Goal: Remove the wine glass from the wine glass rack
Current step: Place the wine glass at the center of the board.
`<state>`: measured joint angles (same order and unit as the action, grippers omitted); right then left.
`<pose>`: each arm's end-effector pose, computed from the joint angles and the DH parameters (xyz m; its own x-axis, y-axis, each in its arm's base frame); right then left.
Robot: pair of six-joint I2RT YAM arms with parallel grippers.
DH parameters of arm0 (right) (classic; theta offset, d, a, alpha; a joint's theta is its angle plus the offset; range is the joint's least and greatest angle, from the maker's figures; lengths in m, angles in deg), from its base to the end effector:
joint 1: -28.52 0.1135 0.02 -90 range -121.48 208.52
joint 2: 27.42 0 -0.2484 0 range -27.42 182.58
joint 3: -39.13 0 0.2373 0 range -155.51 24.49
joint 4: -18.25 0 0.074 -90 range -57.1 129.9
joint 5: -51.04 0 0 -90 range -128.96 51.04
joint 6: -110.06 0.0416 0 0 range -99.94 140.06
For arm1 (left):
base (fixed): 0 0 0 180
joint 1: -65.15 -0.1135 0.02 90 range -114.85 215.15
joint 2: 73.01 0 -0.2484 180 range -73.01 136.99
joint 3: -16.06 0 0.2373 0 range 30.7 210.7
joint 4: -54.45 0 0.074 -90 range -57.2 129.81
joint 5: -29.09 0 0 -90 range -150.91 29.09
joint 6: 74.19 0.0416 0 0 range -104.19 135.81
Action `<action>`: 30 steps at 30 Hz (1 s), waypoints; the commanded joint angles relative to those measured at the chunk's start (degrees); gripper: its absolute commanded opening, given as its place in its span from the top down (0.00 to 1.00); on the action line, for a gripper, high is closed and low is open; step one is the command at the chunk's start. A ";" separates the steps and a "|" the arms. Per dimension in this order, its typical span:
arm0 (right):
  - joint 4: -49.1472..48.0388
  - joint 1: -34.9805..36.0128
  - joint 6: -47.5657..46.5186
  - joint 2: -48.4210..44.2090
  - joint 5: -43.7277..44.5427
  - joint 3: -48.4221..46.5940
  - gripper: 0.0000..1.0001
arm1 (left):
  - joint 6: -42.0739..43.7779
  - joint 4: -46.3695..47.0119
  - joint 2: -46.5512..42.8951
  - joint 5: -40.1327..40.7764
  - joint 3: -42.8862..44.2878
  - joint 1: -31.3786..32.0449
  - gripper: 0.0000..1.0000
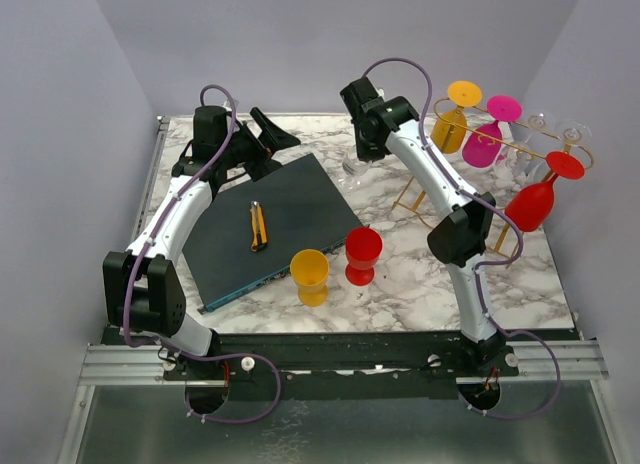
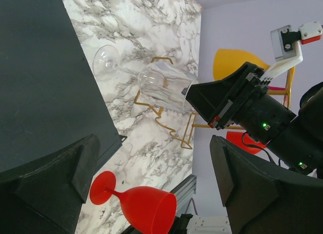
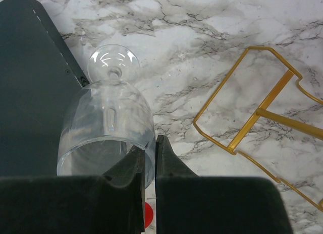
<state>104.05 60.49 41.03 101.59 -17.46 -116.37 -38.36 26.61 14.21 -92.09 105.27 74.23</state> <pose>0.3867 0.2234 0.3154 -0.8007 -0.1072 -0.5894 -0.0508 0.9925 -0.1116 0.3360 -0.0755 0.3221 -0.7345 -0.5851 -0.3438 -0.0007 0.5073 -0.8618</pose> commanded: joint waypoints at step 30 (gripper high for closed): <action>0.82 -0.06 0.38 2.83 -1.65 -2.92 0.67 | 0.03 -0.53 -1.31 0.66 0.66 0.06 0.01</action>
<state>105.91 60.49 41.18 103.34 -18.14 -116.74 -38.40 26.61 14.19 -92.09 105.27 74.23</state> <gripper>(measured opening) 0.311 0.987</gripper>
